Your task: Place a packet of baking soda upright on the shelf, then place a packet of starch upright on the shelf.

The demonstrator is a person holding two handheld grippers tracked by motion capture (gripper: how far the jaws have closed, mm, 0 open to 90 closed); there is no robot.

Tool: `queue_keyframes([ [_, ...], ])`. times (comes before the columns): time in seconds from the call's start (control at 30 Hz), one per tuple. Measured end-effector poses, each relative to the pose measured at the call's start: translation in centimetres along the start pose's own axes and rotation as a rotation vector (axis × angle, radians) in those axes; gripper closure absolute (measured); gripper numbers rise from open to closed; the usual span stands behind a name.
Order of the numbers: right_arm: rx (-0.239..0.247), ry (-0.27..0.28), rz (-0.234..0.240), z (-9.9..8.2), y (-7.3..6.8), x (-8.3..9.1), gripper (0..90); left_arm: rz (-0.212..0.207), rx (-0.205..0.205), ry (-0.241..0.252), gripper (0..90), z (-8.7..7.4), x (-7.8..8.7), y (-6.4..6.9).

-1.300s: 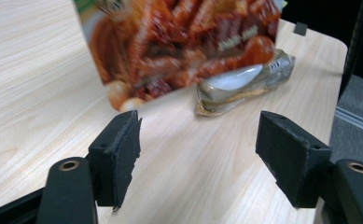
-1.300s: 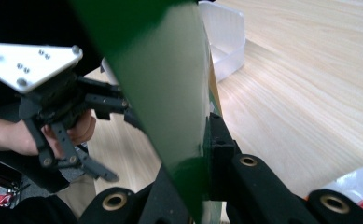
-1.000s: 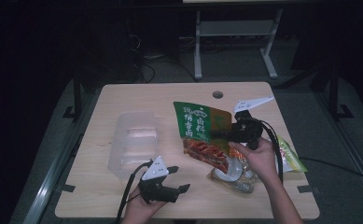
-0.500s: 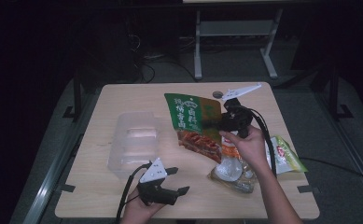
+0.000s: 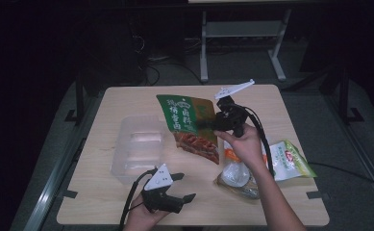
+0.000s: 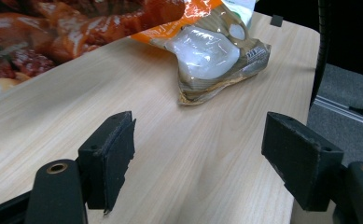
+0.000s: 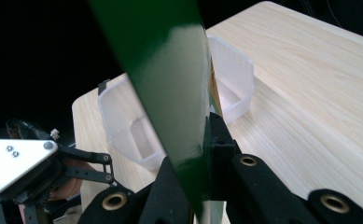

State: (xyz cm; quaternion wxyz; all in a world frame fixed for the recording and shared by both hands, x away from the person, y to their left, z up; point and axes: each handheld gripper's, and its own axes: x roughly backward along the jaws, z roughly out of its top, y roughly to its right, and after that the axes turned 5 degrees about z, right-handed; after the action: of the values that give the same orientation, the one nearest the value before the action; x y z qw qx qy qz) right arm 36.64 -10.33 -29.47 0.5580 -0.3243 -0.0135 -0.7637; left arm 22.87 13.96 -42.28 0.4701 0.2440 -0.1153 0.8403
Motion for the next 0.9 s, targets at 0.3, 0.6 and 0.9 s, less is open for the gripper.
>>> queue_keyframes([
  [0.3,0.025,-0.004,0.029,1.2,-0.4,-0.9,89.8,0.001,-0.005,0.002,24.9,-0.1,0.0,0.2],
  [0.6,0.048,0.015,0.052,3.8,-0.2,-2.6,89.8,0.002,0.014,-0.006,24.6,-0.3,0.1,0.2],
  [0.9,0.06,0.014,0.066,6.4,0.0,-5.2,89.7,-0.009,0.001,-0.011,24.4,-0.4,0.0,0.4],
])
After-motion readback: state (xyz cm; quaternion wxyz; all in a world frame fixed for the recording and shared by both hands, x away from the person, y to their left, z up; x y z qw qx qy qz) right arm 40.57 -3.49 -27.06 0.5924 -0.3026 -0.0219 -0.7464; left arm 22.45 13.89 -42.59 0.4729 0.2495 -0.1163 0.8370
